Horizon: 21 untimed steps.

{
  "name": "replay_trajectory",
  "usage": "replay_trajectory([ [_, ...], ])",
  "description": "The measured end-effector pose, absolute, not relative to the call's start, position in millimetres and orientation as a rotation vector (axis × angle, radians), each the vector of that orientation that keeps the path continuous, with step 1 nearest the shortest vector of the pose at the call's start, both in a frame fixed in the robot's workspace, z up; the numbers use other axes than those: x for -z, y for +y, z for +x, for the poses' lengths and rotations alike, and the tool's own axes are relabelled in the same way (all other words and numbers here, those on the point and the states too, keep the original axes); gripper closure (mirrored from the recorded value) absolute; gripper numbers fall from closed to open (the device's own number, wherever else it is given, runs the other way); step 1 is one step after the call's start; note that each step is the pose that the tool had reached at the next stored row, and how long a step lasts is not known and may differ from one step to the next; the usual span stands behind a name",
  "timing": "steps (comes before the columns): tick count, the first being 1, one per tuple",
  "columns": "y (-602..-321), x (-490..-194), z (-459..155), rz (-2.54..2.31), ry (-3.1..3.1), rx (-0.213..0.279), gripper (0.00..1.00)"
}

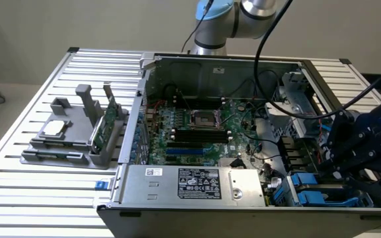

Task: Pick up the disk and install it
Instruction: 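Insert the first disk wire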

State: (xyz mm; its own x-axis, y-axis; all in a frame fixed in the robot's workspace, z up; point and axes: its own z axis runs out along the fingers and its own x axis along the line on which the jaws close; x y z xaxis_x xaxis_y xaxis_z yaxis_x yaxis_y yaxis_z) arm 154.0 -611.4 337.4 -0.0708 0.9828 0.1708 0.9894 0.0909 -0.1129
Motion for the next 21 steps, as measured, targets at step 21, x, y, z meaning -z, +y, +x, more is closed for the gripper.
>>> replay_trajectory([
  [21,-614.2,-338.7,154.9,-1.991,-2.161,0.049,0.83],
])
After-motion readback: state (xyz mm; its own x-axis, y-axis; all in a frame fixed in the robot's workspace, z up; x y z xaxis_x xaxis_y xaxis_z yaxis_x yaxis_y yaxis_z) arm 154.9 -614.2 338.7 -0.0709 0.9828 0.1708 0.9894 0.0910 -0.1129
